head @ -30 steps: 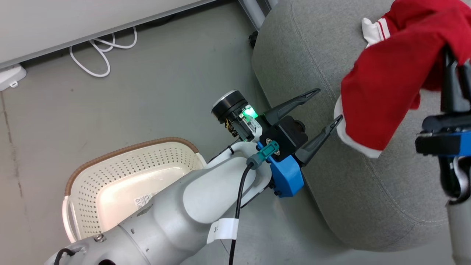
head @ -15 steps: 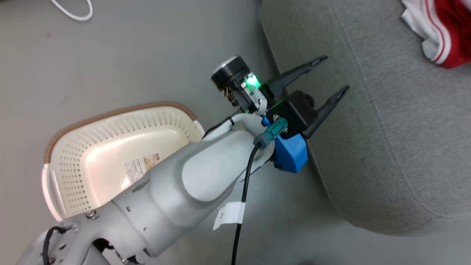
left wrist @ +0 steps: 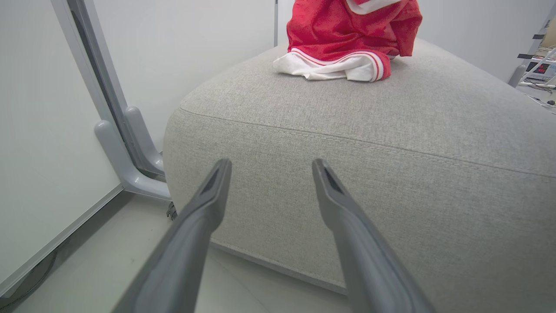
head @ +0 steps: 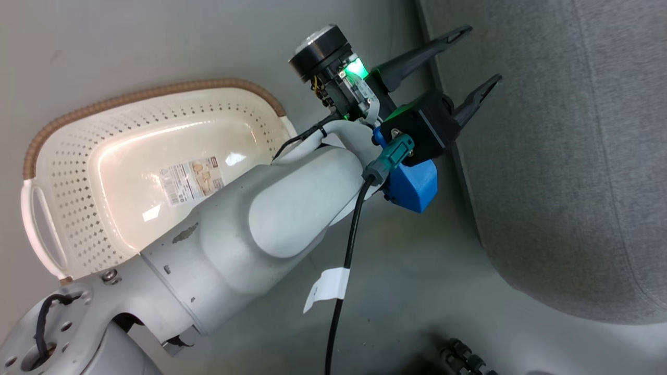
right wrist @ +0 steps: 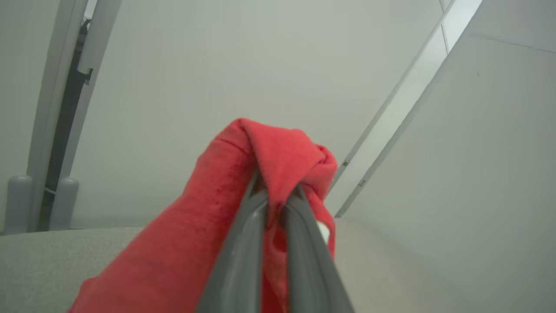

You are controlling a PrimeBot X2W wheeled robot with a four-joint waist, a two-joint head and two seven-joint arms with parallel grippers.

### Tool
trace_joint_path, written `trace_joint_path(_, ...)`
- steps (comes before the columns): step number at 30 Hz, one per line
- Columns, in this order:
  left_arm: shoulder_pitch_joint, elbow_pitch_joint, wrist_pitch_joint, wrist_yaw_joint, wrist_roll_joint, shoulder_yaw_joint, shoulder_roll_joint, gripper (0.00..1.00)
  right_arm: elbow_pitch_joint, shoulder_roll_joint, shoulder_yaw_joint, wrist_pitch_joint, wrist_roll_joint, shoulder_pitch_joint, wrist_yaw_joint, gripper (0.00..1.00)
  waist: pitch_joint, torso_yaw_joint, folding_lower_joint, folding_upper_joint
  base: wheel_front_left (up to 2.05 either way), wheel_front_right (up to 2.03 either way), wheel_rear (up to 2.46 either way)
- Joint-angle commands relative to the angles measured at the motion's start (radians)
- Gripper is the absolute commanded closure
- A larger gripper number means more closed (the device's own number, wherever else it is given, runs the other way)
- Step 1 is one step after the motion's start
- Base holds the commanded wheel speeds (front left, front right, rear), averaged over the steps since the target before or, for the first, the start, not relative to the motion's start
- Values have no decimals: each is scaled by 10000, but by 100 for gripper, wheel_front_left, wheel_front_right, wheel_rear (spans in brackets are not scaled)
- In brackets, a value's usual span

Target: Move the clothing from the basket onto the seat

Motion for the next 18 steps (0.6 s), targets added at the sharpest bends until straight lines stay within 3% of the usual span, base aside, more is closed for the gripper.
trace_joint_path(1, -171, -48, 4, 40, 71, -22, 88, 0, 232, 65, 36, -34, -303, 377, 1, 100, 282, 71, -2, 0, 0, 0, 0)
trace_joint_path(8, -273, -132, -27, 164, 35, 88, 343, 0, 1051, 690, -23, -32, -532, 899, 1, 100, 436, 24, -2, 0, 0, 0, 0)
trace_joint_path(16, -231, -202, -47, 242, -24, 69, 419, 0, 1716, 923, 182, -34, -363, 974, 1, 100, 335, 43, -2, 0, 0, 0, 0)
trace_joint_path(17, -190, -200, -57, 251, -38, 68, 418, 0, 1633, 917, 177, -34, -332, 983, 1, 62, 286, 43, -2, 0, 0, 0, 0)
trace_joint_path(18, -153, -204, -67, 255, -37, 66, 408, 0, 1563, 924, 174, -34, -281, 1032, 1, 5, 240, 42, -2, 0, 0, 0, 0)
